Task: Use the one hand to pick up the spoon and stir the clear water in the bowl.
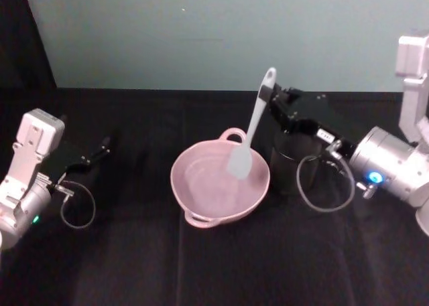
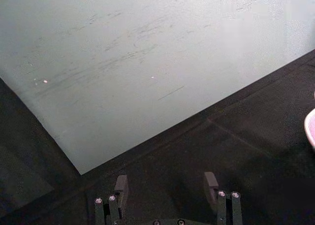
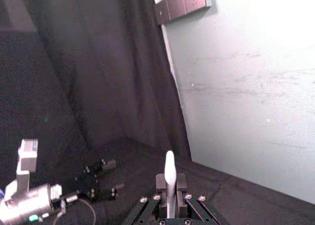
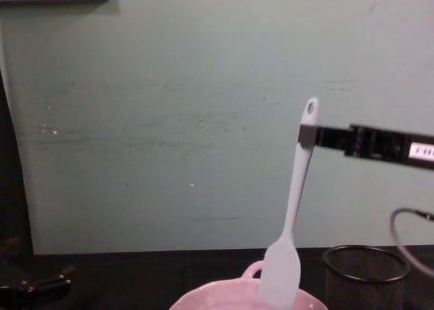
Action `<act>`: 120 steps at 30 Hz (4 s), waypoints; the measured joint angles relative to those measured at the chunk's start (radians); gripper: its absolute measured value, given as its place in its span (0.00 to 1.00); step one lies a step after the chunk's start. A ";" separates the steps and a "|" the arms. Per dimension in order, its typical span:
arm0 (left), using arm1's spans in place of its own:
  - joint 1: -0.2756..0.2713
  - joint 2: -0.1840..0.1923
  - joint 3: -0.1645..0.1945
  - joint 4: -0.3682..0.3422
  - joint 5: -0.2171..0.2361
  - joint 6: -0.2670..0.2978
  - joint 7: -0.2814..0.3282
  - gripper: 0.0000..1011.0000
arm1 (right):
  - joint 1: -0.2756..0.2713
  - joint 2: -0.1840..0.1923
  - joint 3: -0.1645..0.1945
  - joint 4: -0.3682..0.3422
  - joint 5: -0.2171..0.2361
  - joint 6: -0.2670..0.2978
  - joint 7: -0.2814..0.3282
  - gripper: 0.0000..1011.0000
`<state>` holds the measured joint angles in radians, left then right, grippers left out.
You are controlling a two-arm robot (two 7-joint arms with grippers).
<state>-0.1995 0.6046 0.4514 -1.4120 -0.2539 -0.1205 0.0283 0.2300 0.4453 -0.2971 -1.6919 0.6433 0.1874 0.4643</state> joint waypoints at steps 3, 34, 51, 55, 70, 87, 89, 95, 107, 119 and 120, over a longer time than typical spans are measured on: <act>0.000 0.000 0.000 0.000 0.000 0.000 0.000 1.00 | 0.004 0.008 0.020 -0.019 0.036 0.022 -0.011 0.11; 0.000 0.000 0.000 0.000 0.000 0.000 0.000 1.00 | 0.077 0.089 0.096 0.132 0.180 0.037 -0.086 0.11; 0.000 0.000 0.000 0.000 0.000 0.000 0.000 1.00 | 0.094 0.089 0.030 0.219 0.215 0.013 -0.063 0.11; 0.000 0.000 0.000 0.000 0.000 0.000 0.000 1.00 | 0.097 0.089 0.019 0.238 0.223 0.010 -0.064 0.11; 0.000 0.000 0.000 0.000 0.000 0.000 0.000 1.00 | 0.103 0.101 -0.015 0.279 0.249 -0.002 -0.070 0.11; 0.000 0.000 0.000 0.000 0.000 0.000 0.000 1.00 | 0.095 0.107 -0.029 0.284 0.265 -0.012 -0.076 0.11; 0.000 0.000 0.000 0.000 0.000 0.000 0.000 1.00 | 0.094 0.107 -0.032 0.285 0.266 -0.012 -0.075 0.11; 0.000 0.000 0.000 0.000 0.000 0.000 0.000 1.00 | 0.094 0.108 -0.039 0.289 0.269 -0.011 -0.075 0.11; 0.000 0.000 0.000 0.000 0.000 0.000 0.000 1.00 | 0.094 0.107 -0.039 0.290 0.270 -0.009 -0.076 0.15; 0.000 0.000 0.000 0.000 0.000 0.000 0.000 1.00 | 0.094 0.107 -0.037 0.289 0.269 -0.009 -0.076 0.53; 0.000 0.000 0.000 0.000 0.000 0.000 0.000 1.00 | 0.094 0.107 -0.037 0.289 0.269 -0.009 -0.076 0.55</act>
<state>-0.1995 0.6047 0.4514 -1.4120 -0.2539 -0.1205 0.0283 0.3241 0.5525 -0.3345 -1.4032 0.9124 0.1783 0.3886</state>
